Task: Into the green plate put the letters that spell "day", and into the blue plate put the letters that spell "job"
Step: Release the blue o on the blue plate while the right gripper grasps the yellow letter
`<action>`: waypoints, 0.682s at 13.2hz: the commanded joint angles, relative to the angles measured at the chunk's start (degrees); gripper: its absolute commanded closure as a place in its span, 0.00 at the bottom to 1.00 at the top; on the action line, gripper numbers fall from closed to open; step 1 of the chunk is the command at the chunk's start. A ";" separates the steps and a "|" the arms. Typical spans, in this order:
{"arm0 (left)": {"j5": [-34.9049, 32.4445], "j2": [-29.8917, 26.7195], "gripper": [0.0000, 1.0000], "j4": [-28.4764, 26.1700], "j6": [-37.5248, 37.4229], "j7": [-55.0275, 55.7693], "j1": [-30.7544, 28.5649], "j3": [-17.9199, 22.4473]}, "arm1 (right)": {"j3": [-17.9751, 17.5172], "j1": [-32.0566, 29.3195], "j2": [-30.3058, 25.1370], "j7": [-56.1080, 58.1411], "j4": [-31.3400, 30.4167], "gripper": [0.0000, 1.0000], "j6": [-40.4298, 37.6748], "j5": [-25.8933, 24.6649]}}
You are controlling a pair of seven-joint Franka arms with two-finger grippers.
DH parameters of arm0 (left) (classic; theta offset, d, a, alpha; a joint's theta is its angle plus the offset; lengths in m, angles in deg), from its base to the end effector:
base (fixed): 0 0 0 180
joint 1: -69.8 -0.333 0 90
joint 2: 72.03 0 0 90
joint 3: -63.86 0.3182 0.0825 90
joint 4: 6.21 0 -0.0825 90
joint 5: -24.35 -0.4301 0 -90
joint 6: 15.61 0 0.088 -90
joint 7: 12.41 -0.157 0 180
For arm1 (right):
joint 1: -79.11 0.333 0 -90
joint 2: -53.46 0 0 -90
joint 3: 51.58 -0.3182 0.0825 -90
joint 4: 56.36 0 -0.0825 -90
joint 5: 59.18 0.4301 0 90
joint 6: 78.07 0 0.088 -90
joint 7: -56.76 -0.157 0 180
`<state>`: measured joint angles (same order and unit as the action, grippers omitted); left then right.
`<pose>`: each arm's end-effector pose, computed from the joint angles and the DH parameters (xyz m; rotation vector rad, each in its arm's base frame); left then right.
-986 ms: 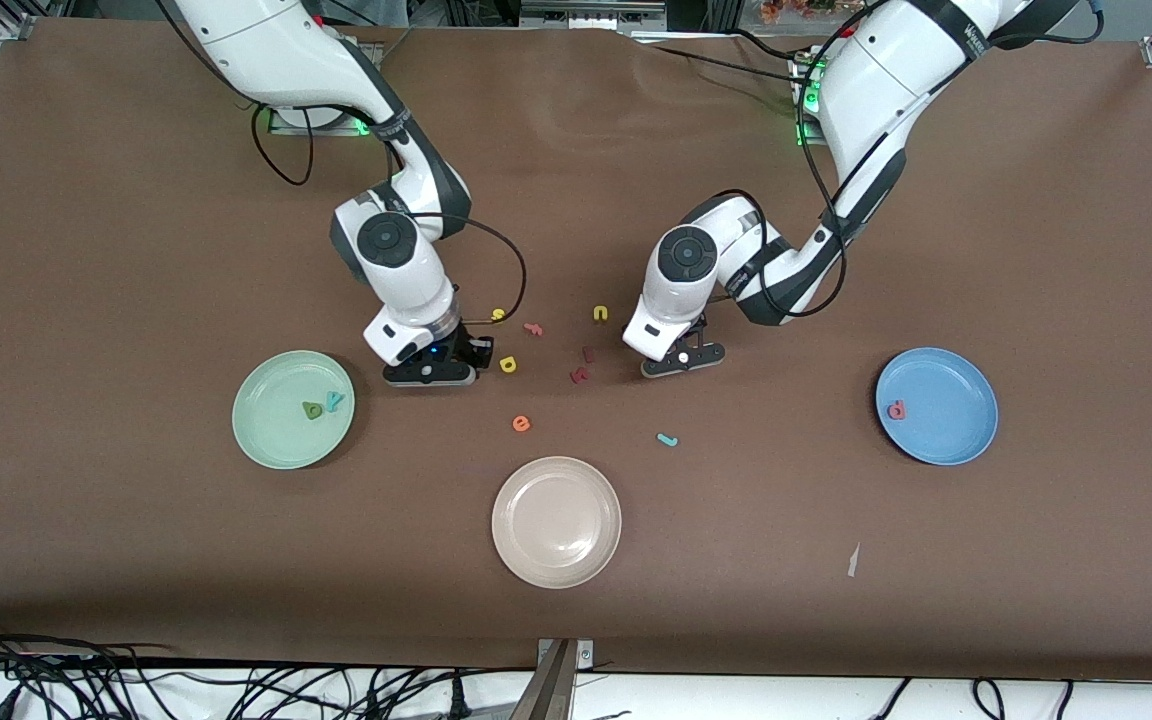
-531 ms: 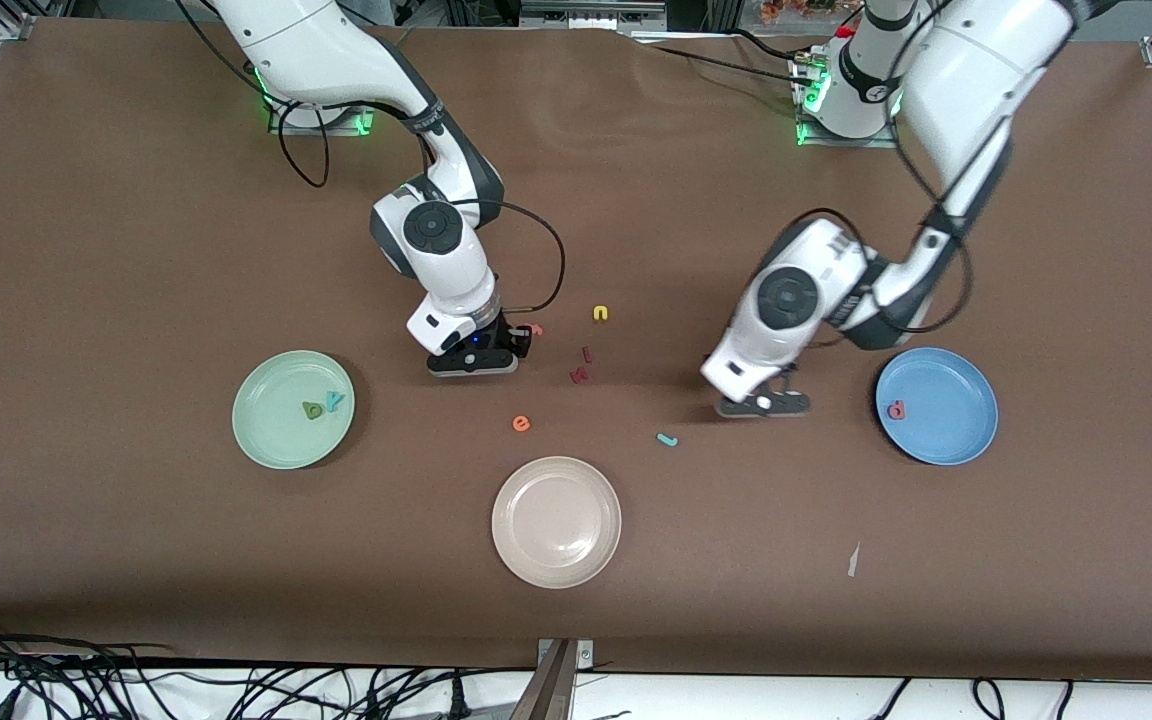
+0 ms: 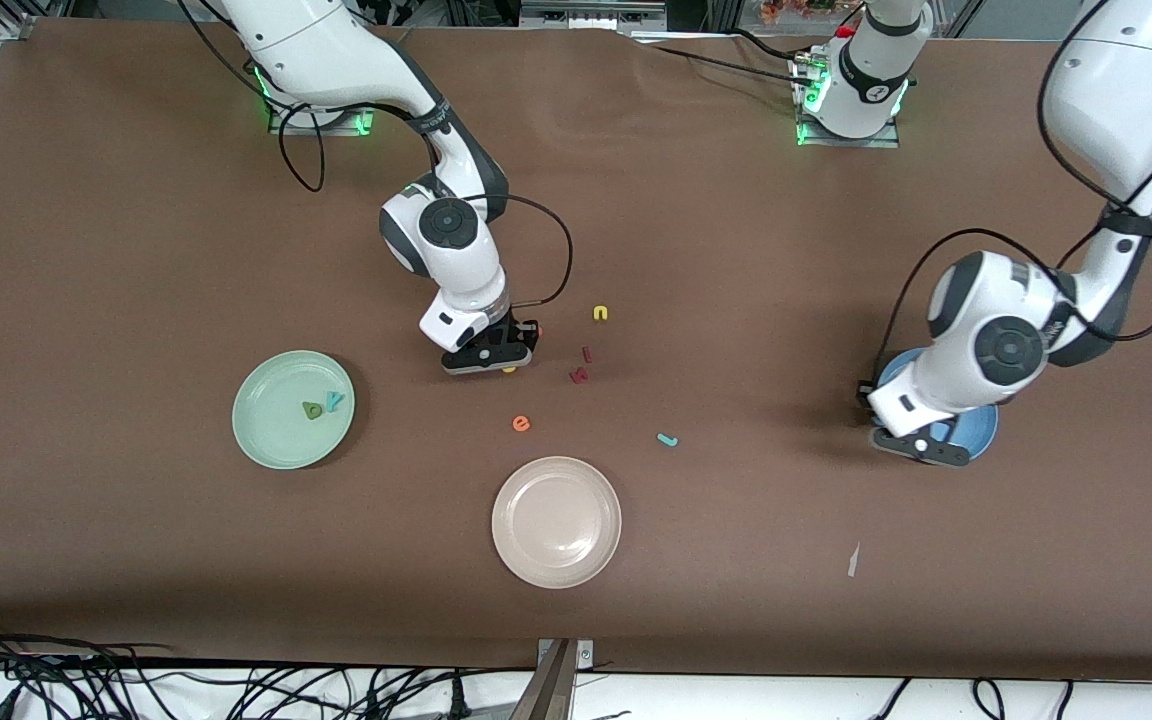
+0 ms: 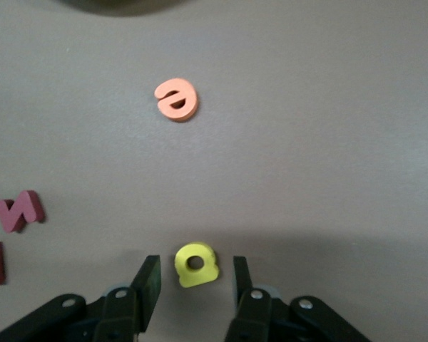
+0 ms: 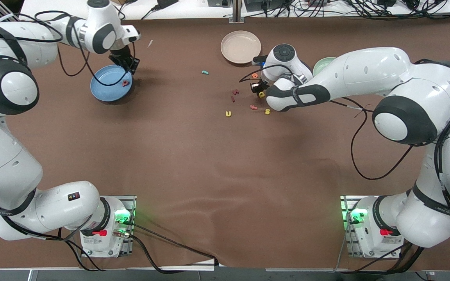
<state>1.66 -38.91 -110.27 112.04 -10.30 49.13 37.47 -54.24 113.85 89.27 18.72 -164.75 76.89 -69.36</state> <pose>0.6690 -0.0373 0.1606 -3.0535 0.4112 0.1240 0.5445 0.4195 0.1048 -3.0560 -0.2011 -0.2902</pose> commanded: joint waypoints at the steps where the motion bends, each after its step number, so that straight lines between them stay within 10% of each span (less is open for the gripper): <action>1: -0.61 -0.34 1.00 -0.97 0.06 -3.86 -1.65 -0.86 | 0.29 0.85 1.98 0.15 1.25 0.51 1.84 -1.25; 3: -0.61 -0.51 0.83 -1.76 -0.38 -8.24 -5.50 -0.94 | 0.20 0.86 2.07 0.15 1.25 0.51 1.93 -2.91; 5: -0.52 -0.51 0.00 -1.68 -1.52 -11.94 -9.11 -1.03 | 0.20 0.86 2.42 0.15 1.07 0.51 2.80 -3.18; 9: 7.71 -0.69 0.00 -0.80 -1.79 -10.92 -7.73 -1.64 | 0.29 0.86 2.78 0.24 0.90 0.59 3.33 -3.27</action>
<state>5.06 -38.79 -111.24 111.18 -22.02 39.56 36.93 -54.19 114.44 90.95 18.79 -164.71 79.23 -71.65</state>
